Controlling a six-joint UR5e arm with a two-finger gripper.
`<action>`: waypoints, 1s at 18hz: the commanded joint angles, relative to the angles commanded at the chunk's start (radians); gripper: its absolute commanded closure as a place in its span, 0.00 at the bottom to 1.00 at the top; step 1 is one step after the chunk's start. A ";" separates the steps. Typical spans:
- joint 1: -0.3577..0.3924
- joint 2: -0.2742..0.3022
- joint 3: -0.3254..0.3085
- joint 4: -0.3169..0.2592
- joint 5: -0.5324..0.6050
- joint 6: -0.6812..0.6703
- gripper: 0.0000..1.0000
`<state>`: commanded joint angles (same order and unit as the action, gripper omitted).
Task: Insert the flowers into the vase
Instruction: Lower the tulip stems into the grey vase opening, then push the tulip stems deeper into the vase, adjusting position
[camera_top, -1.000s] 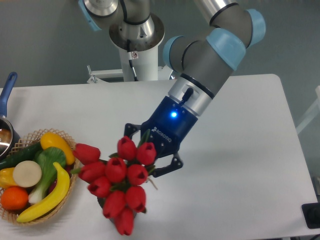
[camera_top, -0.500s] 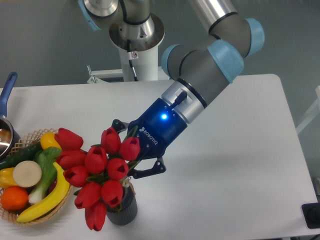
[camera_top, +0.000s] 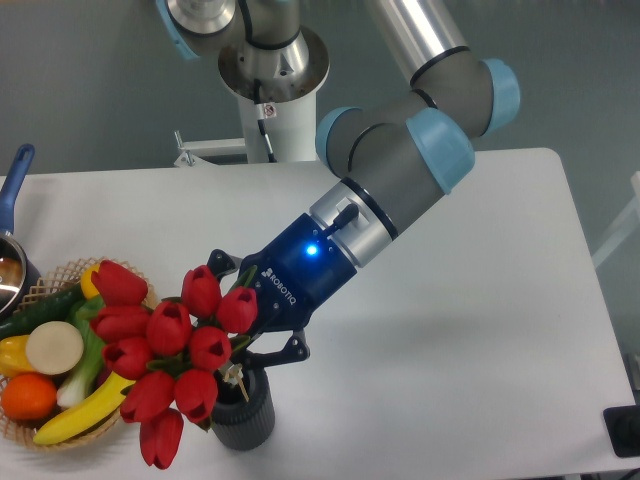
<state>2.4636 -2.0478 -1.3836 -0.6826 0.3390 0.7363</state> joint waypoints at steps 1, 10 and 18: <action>-0.002 -0.005 -0.002 0.000 0.000 0.003 0.79; -0.003 -0.020 -0.101 0.000 0.002 0.118 0.76; -0.003 -0.071 -0.133 0.000 0.011 0.242 0.69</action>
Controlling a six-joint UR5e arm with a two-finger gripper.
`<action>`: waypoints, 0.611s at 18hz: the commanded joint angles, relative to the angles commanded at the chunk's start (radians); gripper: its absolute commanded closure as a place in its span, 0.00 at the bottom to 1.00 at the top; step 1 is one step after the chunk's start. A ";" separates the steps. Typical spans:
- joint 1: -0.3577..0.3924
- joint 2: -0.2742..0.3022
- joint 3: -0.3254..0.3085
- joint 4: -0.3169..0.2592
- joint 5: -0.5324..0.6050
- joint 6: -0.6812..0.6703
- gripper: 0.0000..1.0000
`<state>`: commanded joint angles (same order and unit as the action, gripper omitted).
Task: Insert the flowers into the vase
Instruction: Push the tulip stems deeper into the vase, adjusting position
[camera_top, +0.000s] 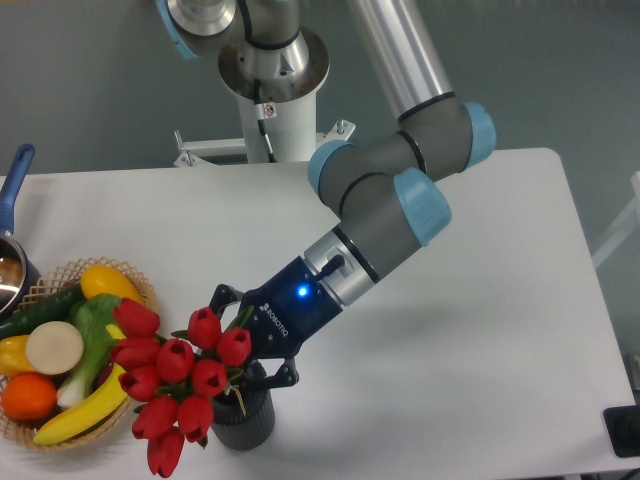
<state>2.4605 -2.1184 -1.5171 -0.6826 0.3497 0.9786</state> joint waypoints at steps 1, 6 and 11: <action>0.000 -0.003 -0.003 0.000 0.002 0.005 0.68; 0.000 0.003 -0.052 0.000 0.005 0.066 0.63; 0.000 0.012 -0.081 0.000 0.005 0.091 0.54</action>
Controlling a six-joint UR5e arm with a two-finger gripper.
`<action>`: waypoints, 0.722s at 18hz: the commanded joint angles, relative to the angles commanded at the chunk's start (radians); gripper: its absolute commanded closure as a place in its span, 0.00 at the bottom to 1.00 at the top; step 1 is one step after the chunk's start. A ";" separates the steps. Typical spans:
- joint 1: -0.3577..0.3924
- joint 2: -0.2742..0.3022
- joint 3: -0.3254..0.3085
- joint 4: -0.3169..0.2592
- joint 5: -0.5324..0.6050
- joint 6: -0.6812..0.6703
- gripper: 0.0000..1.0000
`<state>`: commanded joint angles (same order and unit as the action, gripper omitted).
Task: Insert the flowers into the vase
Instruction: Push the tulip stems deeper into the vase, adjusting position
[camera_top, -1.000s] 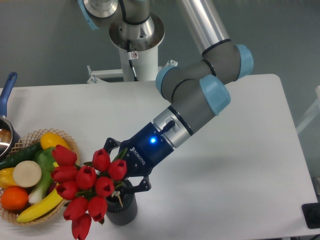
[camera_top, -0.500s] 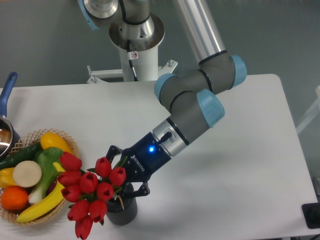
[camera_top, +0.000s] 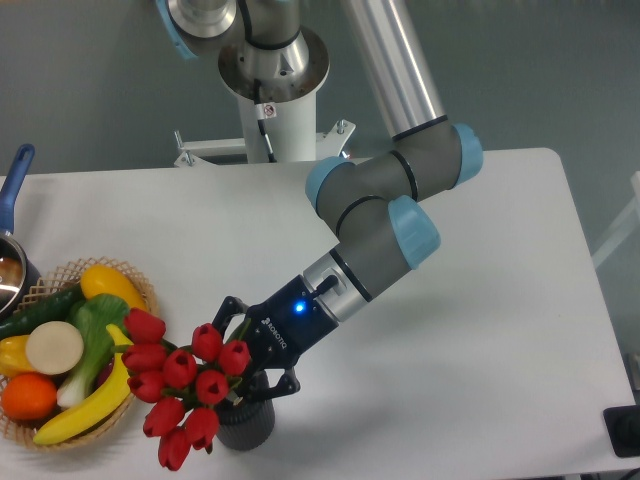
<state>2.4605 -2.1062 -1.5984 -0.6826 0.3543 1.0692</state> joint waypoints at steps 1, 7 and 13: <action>0.000 0.000 0.000 0.000 0.000 0.000 0.53; 0.000 -0.005 -0.009 0.000 0.000 0.002 0.43; 0.011 0.003 -0.072 0.000 0.002 0.064 0.40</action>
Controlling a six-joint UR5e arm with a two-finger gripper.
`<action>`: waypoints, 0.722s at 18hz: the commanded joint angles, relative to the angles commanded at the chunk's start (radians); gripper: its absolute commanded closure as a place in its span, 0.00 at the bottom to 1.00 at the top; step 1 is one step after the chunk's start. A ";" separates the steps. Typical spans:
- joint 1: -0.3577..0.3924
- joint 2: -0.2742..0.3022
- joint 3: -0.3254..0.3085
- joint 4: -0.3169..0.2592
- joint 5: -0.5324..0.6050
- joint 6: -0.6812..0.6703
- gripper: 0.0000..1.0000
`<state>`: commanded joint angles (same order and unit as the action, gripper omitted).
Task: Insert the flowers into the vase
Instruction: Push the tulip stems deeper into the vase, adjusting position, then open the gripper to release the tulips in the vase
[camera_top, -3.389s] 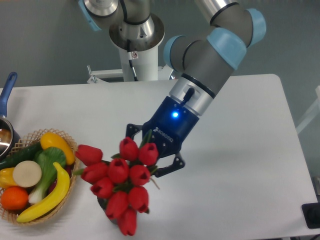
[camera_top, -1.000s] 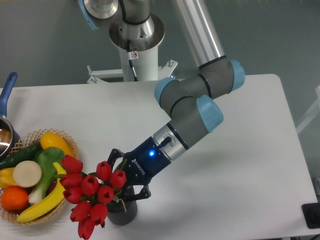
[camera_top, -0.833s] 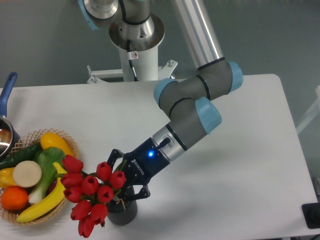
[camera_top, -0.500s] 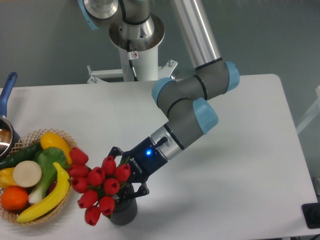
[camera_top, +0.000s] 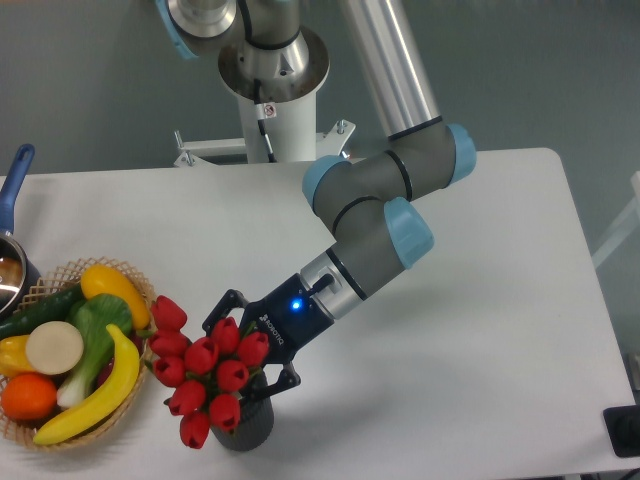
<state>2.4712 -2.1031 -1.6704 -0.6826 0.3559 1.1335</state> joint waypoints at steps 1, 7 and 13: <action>0.003 0.000 0.000 0.000 -0.002 0.005 0.39; 0.029 0.031 -0.029 0.000 0.002 -0.001 0.00; 0.055 0.061 -0.029 0.000 0.000 -0.006 0.00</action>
<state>2.5264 -2.0418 -1.6997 -0.6826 0.3559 1.1275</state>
